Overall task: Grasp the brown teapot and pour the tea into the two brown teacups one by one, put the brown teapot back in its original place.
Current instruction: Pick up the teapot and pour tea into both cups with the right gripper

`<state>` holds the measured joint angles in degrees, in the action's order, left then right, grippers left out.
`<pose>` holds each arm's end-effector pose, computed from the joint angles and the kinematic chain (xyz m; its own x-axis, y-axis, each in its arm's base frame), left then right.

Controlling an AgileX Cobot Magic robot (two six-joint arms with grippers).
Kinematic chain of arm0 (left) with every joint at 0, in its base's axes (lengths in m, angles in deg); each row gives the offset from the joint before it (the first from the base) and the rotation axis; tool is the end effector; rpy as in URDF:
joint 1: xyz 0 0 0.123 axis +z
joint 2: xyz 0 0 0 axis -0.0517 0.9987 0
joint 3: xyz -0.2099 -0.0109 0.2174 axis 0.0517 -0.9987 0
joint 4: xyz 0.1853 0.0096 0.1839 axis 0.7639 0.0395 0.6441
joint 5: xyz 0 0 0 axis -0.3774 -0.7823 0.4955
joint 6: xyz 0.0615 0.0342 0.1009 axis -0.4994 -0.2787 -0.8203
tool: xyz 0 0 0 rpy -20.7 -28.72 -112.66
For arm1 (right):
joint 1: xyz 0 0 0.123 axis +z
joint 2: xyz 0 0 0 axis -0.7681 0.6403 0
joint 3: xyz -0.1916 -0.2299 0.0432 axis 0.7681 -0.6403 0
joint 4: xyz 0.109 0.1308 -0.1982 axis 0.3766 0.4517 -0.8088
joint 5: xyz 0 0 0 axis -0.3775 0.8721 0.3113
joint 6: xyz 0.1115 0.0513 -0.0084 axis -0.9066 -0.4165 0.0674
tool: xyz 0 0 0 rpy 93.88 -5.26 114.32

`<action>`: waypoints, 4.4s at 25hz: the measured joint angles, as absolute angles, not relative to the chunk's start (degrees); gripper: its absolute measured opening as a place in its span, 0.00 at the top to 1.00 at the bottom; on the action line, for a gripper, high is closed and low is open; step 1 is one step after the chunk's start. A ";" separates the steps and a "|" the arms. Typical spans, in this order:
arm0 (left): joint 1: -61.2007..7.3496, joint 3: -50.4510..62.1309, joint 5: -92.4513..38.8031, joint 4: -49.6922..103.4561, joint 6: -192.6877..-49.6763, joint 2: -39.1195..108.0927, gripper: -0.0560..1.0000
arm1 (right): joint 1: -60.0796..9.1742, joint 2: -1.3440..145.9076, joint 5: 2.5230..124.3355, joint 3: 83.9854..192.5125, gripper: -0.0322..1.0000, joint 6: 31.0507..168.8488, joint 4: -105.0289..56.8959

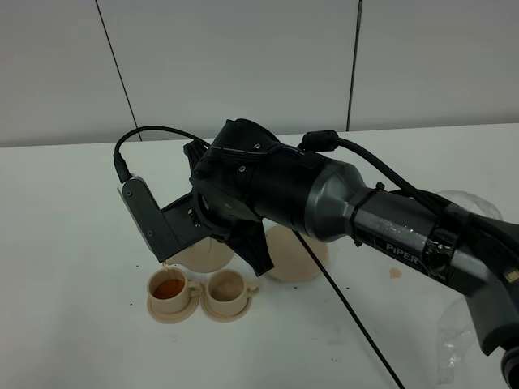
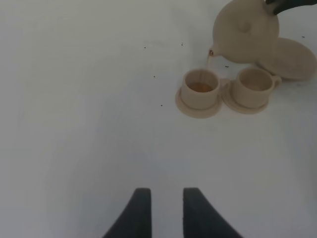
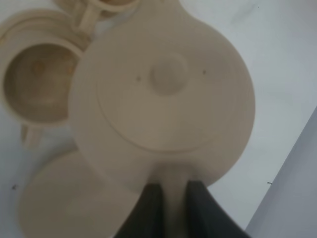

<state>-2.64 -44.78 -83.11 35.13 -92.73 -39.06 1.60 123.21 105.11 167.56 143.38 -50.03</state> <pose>0.0133 -0.0098 0.2706 -0.4294 0.0496 -0.9017 0.0884 0.9960 0.0127 0.3460 0.3916 0.2245 0.5599 -0.8232 0.0942 -0.6623 -0.5130 -0.5460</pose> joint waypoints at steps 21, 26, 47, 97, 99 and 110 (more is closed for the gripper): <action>-2.64 -44.78 -83.11 35.13 -92.73 -39.06 0.73 | 1.60 123.21 105.11 167.56 0.87 143.38 -50.03; -2.64 -44.78 -83.11 35.13 -92.73 -39.06 0.73 | 1.60 123.21 105.11 167.56 0.87 143.38 -50.03; -2.64 -44.78 -83.11 35.13 -92.73 -39.06 0.73 | 1.60 123.21 105.11 167.56 0.87 143.38 -50.06; -2.64 -44.78 -83.11 35.13 -92.73 -39.06 0.73 | 2.59 123.21 105.11 167.56 0.87 143.39 -52.39; -2.64 -44.78 -83.11 35.13 -92.73 -39.06 0.73 | 2.67 123.21 105.11 167.56 0.87 143.39 -52.39; -2.64 -44.78 -83.11 35.13 -92.73 -39.06 0.73 | 3.13 123.21 105.35 167.56 0.87 143.05 -52.99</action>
